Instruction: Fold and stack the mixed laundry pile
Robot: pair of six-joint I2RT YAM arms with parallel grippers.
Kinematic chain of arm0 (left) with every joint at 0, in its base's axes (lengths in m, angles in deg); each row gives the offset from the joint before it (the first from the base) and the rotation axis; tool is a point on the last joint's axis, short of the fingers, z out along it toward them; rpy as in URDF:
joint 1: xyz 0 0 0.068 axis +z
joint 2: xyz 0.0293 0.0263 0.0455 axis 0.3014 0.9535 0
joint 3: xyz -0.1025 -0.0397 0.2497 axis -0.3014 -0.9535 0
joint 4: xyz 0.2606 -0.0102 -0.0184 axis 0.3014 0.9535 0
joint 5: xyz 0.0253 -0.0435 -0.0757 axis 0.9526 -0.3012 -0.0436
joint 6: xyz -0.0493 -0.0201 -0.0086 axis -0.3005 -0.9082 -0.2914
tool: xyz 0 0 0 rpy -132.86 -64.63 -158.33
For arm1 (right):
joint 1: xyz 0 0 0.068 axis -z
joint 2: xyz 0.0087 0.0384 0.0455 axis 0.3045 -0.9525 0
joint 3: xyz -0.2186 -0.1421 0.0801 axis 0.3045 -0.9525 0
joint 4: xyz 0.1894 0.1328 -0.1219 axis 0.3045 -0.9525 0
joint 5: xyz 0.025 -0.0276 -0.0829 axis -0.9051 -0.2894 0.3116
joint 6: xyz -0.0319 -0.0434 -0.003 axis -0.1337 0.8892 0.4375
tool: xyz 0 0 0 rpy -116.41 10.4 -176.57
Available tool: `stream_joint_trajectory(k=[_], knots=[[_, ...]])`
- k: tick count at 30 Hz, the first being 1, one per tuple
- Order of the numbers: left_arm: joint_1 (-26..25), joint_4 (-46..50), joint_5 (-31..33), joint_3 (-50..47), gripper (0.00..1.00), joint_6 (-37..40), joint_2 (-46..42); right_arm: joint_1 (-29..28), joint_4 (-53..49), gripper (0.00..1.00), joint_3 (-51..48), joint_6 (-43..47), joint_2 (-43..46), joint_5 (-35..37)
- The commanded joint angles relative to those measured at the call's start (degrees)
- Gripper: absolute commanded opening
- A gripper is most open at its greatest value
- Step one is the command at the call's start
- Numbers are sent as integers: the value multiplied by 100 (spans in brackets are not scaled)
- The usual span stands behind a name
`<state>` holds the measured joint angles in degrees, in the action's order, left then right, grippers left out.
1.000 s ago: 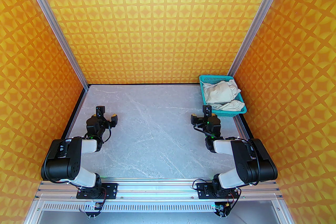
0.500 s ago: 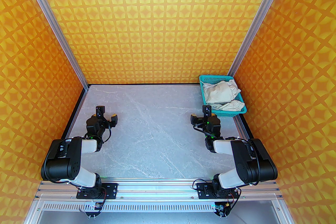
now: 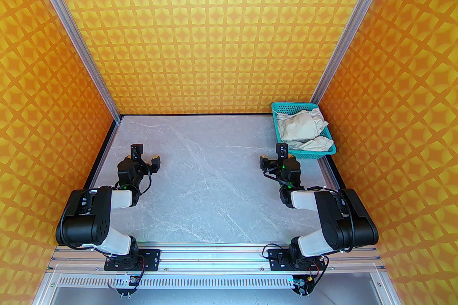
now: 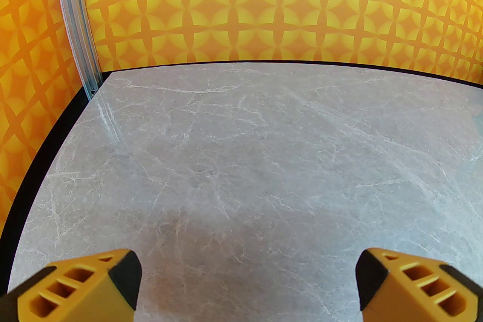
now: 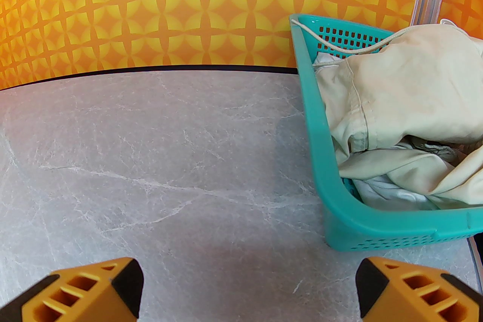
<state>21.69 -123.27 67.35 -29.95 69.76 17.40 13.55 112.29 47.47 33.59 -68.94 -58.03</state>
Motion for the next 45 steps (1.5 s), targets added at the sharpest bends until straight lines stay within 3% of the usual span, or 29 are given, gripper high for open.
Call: stream_joint_trajectory(k=[1,4,7,11,14,17,22,29,32,34,39,41,45], knots=[[-28,251,210,-45,97,13,-415,-236,-552,99,9,113,713,670],[-234,2474,708,649,88,-432,-1409,-381,-3587,99,1138,-667,1634,1764],[-528,3749,437,1103,87,-1130,-2222,-381,-5908,98,2223,-1670,2062,2104],[-1115,4984,-801,1937,86,-1546,-2747,-2,-7601,98,3594,-1949,1713,1449],[-1376,5162,-2341,2342,86,-1812,-2846,532,-8815,96,4949,-1957,790,1006],[-1770,5621,-3292,2889,90,-1787,-2659,960,-9152,97,5772,-1887,150,575],[-2515,6872,-3707,3696,89,-1246,-2194,1656,-9359,88,6879,-2029,-944,-22],[-2629,6848,-4357,3558,91,-856,-2001,1803,-8973,98,7776,-1879,-2580,2],[-2629,6891,-4418,3535,92,-707,-1998,1814,-8823,86,8159,-1743,-3184,-32],[-2629,6939,-4414,3514,93,-634,-1974,1811,-8860,71,8450,-1674,-3495,49],[-2631,6996,-4414,3548,91,-610,-1809,1807,-8784,19,8377,-1591,-3200,-150],[-2633,6982,-4414,3551,90,-620,-1806,1776,-8599,12,8109,-1697,-2760,-469],[-2627,6879,-4372,3516,90,-663,-1919,1429,-8233,8,7540,-1636,-1405,-651]])
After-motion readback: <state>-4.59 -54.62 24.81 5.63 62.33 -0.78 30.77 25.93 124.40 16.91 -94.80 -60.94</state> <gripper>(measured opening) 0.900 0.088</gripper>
